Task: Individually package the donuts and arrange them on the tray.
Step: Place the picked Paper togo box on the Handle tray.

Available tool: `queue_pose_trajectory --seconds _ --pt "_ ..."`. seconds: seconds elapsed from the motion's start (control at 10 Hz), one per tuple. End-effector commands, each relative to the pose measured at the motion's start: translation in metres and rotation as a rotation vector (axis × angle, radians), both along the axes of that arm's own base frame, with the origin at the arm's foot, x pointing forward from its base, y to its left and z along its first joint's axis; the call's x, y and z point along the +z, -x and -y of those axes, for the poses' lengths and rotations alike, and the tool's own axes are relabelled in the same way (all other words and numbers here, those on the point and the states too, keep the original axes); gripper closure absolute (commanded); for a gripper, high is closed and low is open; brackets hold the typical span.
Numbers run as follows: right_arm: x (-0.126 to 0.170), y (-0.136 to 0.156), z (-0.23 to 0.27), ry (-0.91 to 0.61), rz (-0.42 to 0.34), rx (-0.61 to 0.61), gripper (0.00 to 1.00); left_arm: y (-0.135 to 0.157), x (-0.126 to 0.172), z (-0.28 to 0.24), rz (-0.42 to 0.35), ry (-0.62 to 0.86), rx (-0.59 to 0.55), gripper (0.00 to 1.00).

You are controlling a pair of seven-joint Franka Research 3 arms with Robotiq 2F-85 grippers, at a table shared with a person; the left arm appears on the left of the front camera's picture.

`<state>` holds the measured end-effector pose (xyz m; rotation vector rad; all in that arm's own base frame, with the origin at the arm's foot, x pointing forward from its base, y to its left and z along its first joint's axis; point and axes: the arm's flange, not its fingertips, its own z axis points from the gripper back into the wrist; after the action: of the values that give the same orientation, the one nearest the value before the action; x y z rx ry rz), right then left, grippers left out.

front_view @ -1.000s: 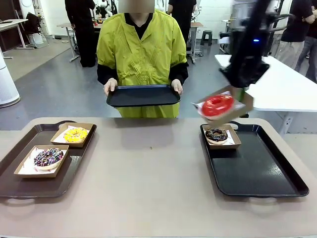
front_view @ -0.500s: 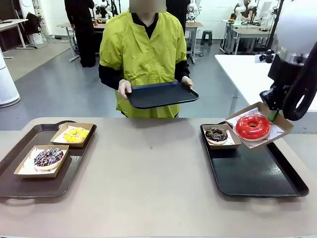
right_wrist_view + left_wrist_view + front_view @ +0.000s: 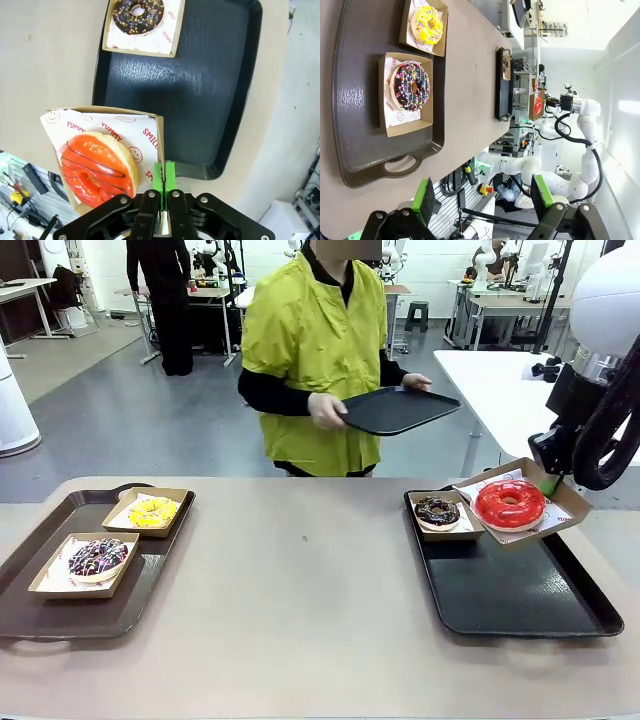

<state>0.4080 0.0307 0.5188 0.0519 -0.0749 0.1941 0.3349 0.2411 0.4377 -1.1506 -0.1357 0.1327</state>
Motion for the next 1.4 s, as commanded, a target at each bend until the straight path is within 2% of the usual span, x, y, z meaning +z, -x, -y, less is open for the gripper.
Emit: queue_pose_trajectory --seconds 0.0,0.5,0.8,1.0,1.2,1.3 --pt "0.003 0.001 0.002 0.014 0.008 0.004 0.98 0.002 0.002 -0.001 0.007 0.001 0.001 0.0" --pt "0.001 0.0 -0.001 0.002 0.002 0.002 0.98 0.002 0.002 -0.001 0.007 0.001 0.001 0.0" --pt "-0.048 0.008 0.029 -0.077 0.01 -0.176 0.98 0.002 0.002 -0.001 0.007 0.001 0.001 0.0" --pt "-0.07 0.015 0.045 -0.122 0.029 -0.265 0.98 0.002 0.002 -0.001 0.007 0.001 0.001 0.0" --pt "-0.083 0.018 0.048 -0.157 0.049 -0.282 0.98 0.002 0.002 -0.001 0.007 0.001 0.001 0.0" --pt "-0.09 0.015 0.049 -0.159 0.032 -0.274 0.98 0.002 0.002 -0.001 0.007 0.001 0.001 0.0"
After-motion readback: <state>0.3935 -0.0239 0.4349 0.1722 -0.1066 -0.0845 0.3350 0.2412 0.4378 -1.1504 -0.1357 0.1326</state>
